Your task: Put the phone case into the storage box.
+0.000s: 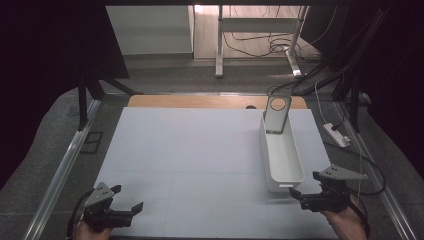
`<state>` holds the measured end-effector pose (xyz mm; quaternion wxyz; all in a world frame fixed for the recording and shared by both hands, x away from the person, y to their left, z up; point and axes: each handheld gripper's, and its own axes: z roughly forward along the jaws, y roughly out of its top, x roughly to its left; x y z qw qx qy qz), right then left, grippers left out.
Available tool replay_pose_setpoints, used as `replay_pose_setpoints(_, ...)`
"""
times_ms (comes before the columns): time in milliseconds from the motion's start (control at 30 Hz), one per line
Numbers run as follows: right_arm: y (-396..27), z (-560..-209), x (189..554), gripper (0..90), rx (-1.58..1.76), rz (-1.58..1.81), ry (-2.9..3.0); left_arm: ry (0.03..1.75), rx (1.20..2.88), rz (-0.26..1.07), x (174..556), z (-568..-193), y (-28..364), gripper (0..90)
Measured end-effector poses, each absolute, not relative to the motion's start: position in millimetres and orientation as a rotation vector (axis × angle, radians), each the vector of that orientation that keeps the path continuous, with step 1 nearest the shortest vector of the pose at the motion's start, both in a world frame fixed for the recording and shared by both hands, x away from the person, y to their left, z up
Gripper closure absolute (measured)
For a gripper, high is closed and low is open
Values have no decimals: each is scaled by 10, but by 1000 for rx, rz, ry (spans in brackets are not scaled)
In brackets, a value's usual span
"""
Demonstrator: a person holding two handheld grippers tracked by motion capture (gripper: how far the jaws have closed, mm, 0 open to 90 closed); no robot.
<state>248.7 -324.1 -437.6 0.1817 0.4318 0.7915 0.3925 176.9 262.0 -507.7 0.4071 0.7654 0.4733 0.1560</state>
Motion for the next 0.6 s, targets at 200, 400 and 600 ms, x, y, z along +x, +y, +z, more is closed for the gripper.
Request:
replay_pose_setpoints(200,-3265,-4417,2385,0,1238,1097,2223,1192,1932,394,1769,-5077,2618,3)
replay_pose_setpoints(400,-3317,-4476,2311,0,1246,1072,2224,1194,1932,396,1768,-5077,2617,0)
replay_pose_setpoints(600,-3395,-4536,2242,0,1276,1057,2206,1196,1930,398,1768,-5078,2614,0)
